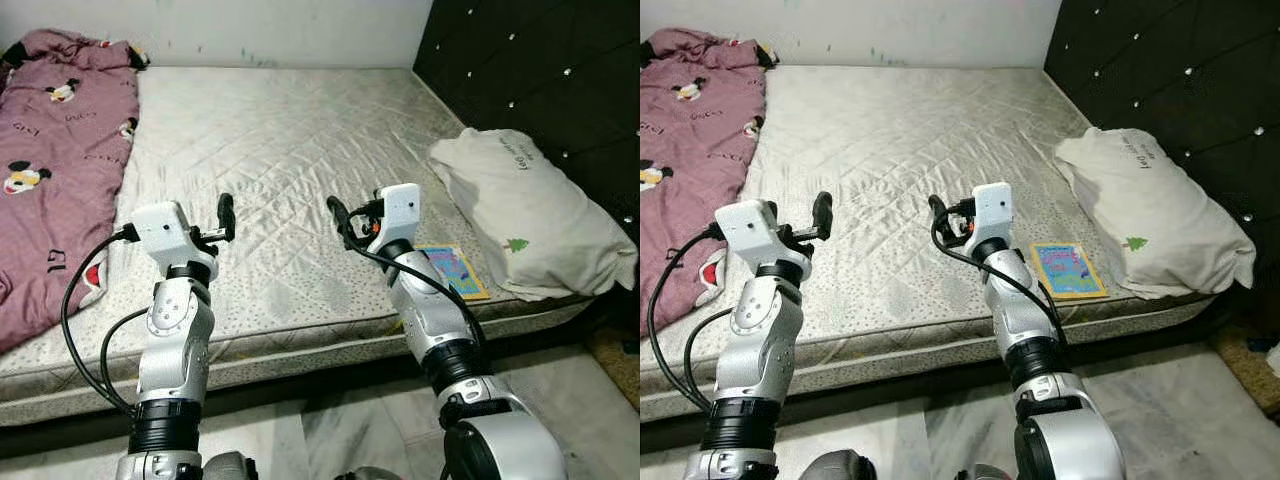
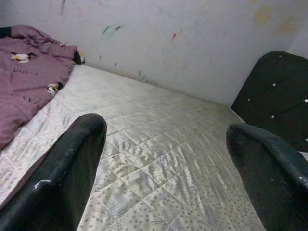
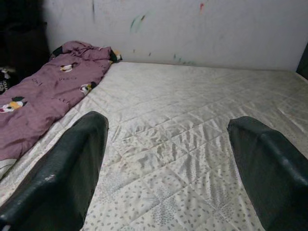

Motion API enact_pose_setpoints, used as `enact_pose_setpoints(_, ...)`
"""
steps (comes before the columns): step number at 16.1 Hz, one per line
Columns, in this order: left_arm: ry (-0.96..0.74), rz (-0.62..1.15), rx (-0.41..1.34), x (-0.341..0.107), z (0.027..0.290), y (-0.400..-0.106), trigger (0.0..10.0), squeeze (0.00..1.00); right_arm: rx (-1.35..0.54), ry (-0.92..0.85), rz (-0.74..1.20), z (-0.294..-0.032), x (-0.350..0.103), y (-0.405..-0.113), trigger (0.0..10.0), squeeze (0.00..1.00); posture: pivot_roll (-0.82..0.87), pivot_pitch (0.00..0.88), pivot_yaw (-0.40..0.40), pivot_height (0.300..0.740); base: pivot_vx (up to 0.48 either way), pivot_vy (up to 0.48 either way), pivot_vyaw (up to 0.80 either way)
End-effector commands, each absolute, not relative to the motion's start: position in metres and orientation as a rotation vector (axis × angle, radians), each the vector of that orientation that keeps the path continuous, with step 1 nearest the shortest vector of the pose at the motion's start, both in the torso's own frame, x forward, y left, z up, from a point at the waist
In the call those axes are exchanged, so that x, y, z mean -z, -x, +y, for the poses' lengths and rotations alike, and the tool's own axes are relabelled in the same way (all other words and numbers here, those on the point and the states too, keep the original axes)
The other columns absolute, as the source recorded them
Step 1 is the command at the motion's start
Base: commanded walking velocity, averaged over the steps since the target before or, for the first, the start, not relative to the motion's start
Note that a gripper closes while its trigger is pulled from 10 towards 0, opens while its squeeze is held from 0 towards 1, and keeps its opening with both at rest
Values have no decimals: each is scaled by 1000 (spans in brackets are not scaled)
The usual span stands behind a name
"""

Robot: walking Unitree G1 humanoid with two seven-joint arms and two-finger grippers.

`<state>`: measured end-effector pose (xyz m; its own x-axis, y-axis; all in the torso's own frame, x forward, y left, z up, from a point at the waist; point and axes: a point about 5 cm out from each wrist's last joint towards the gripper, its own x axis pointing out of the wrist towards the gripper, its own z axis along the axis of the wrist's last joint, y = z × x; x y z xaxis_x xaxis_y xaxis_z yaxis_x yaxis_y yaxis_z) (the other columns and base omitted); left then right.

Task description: Clean up the room

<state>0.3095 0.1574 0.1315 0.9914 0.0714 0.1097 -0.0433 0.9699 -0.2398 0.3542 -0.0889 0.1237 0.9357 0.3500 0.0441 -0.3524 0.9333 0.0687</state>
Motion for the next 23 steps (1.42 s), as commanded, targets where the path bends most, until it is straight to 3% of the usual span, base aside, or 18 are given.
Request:
enact_pose_setpoints(1, 241, -124, -40, -133, 155, -309, 10000, 0, -359, -67, -43, -90, -128, -357, 10000, 0, 35, 0, -77, 740, 255, 0, 0)
enact_pose_setpoints(23, 241, -124, -34, -134, 155, -309, 10000, 0, -354, -70, -44, -90, -128, -357, 10000, 0, 37, 0, -75, 740, 280, 0, 0)
